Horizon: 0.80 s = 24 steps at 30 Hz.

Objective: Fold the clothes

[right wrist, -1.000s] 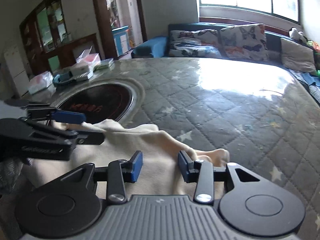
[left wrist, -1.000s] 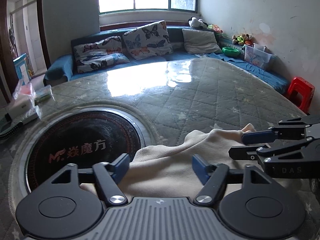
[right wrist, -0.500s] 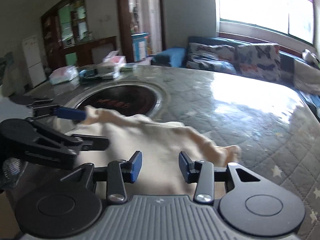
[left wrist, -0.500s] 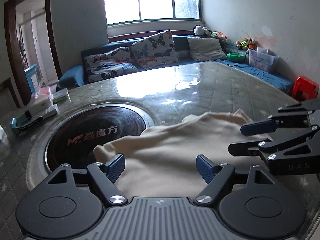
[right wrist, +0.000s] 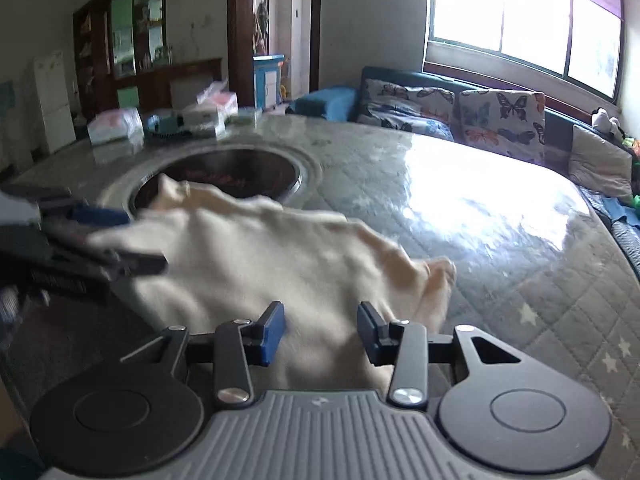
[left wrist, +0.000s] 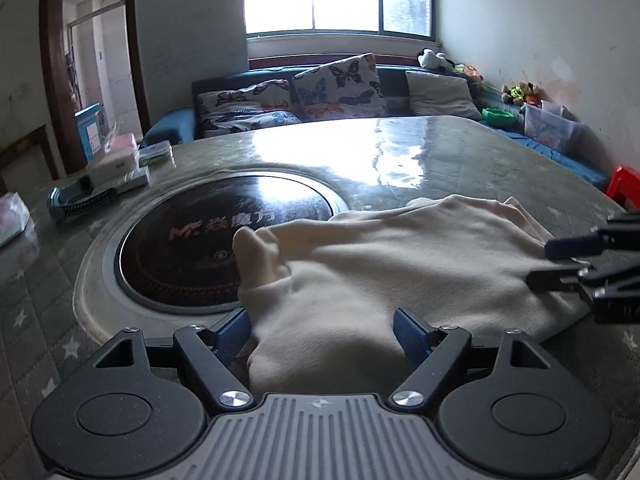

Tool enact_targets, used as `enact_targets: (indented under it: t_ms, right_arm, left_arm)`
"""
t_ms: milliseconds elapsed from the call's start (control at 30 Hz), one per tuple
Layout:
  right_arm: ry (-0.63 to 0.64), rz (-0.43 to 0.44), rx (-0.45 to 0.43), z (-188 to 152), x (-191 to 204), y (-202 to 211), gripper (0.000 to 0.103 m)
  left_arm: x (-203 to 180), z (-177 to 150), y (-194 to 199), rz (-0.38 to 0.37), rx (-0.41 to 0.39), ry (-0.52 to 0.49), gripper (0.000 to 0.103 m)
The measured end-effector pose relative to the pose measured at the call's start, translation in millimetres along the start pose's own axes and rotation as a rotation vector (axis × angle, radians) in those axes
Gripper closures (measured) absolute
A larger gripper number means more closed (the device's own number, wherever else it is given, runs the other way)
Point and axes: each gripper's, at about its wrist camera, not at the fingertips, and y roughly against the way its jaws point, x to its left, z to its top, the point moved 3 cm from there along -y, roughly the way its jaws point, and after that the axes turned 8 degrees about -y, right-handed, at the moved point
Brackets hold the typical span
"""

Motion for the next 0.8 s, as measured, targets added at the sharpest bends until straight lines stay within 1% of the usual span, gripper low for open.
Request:
enact_targets:
  t_ms: [67,200,267,333,433,533,600,667,700,733,800]
  right_arm:
    - [-0.005,-0.006,-0.007,-4,-4,3,0.062]
    - [-0.039,-0.017,-0.038,-3,-11,19,0.062]
    - [-0.038,-0.037,-0.033,-8,-16,22,0.062]
    - [-0.044,-0.063,-0.007,-15,-23,19,0.062]
    - [-0.087,-0.055,0.008,-18,-32,19,0.061]
    - [-0.054,-0.063,-0.016,-10,-28,24,0.061]
    - [-0.027,-0.062,-0.037,-5,-24,27,0.061]
    - [-0.001,-0.045,-0.051,0,-16,26,0.061]
    - [0.011,-0.037,-0.05,1,-13,24,0.061]
    - [0.018,-0.032,-0.046,2,-11,22,0.061]
    - [0.027,-0.022,-0.038,2,-7,19,0.061]
  left_arm:
    - [3,0,5,0.002,-0.001,0.018,0.021]
    - [14,0,15,0.032,-0.021,0.046,0.022]
    - [20,-4,15,0.042,-0.015,0.058,0.02]
    - [25,-9,15,0.038,-0.004,0.073,0.018]
    - [33,-8,21,0.02,-0.006,0.123,0.018]
    - [42,-4,25,0.057,-0.023,0.132,0.019]
    - [49,-3,21,0.083,-0.007,0.141,0.019]
    - [58,-4,12,0.106,0.026,0.156,0.021]
    - [64,-4,9,0.104,0.038,0.174,0.023]
    - [69,-4,7,0.095,0.046,0.196,0.029]
    - [77,1,5,0.055,0.039,0.239,0.036]
